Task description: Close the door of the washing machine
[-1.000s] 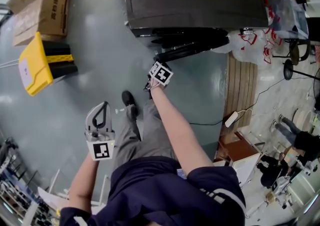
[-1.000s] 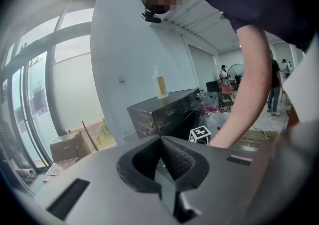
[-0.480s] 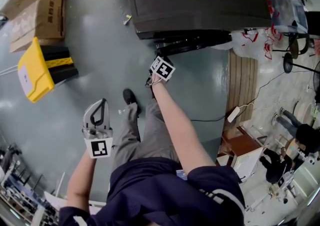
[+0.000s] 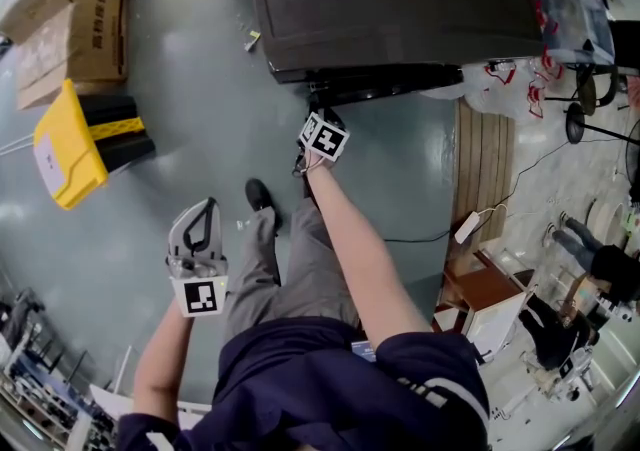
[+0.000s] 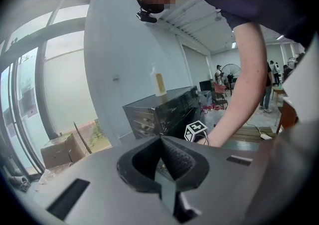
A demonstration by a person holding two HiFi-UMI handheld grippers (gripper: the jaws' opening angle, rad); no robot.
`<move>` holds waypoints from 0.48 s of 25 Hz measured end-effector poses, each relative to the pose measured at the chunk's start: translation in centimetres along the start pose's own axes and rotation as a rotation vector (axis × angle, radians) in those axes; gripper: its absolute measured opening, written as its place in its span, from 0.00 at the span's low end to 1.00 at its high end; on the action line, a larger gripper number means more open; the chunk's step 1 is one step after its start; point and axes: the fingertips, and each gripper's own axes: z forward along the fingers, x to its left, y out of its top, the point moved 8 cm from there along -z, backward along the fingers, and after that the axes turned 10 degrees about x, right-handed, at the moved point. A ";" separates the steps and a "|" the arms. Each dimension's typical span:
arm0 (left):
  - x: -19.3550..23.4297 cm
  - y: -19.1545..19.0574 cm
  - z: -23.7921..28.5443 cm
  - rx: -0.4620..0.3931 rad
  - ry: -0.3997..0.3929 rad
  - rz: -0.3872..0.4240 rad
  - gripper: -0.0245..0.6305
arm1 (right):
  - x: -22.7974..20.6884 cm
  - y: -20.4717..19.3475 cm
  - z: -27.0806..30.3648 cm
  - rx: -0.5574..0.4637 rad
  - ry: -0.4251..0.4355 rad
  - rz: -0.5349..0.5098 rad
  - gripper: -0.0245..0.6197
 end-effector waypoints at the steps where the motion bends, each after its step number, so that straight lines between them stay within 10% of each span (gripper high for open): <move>1: 0.0 -0.1 0.0 0.001 0.001 -0.001 0.07 | 0.1 0.2 0.1 -0.004 0.004 -0.012 0.31; 12: 0.4 -1.2 0.1 0.002 -0.003 -0.006 0.07 | -0.1 0.2 0.3 -0.036 0.069 -0.206 0.30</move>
